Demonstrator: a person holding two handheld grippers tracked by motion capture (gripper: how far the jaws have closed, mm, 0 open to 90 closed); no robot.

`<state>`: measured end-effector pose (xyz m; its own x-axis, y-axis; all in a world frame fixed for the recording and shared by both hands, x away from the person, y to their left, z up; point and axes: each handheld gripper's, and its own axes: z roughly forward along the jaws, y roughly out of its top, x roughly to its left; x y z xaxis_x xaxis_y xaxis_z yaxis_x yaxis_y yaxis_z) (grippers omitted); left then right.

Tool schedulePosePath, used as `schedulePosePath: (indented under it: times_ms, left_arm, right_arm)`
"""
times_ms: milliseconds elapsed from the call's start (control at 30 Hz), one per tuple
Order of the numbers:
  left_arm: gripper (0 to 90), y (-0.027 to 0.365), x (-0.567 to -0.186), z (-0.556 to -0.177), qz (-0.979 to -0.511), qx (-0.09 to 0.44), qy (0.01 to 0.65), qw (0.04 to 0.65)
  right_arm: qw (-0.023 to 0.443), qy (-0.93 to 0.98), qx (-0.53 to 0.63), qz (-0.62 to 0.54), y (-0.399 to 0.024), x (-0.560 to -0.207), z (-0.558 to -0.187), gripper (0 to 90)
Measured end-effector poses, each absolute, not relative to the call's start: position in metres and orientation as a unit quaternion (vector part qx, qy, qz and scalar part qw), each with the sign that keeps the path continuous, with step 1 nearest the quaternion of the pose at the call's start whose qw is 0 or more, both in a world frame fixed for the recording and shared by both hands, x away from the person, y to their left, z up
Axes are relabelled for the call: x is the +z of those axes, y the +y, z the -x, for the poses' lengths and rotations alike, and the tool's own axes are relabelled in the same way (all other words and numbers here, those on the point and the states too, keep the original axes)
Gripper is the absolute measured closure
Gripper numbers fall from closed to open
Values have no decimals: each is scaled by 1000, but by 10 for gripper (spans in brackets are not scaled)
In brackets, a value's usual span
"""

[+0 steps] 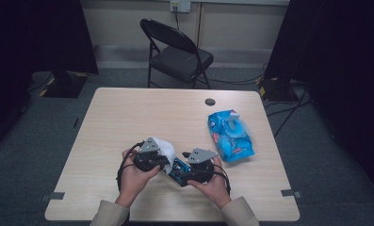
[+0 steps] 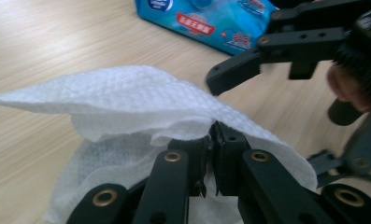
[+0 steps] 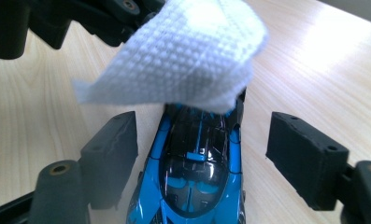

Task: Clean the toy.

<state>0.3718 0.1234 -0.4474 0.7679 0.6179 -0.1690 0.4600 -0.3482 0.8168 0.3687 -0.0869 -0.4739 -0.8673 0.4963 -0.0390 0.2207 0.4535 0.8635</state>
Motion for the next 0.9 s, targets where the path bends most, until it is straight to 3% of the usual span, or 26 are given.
schedulePosePath:
  times_ms: [533, 700, 767, 900]
  left_arm:
    - [759, 105, -446, -374, -824, 65, 308, 471]
    - [723, 103, -443, -375, -825, 70, 304, 471]
    - [713, 103, -442, -376, -823, 66, 306, 473]
    - [632, 101, -442, -377, -823, 63, 305, 475]
  right_arm:
    - [128, 834, 492, -214, -101, -475, -375, 515]
    - [124, 840, 490, -195, -101, -473, -372, 687]
    - [121, 845, 484, -192, -102, -473, -371, 811]
    - [113, 845, 479, -209, -109, -473, -373, 888]
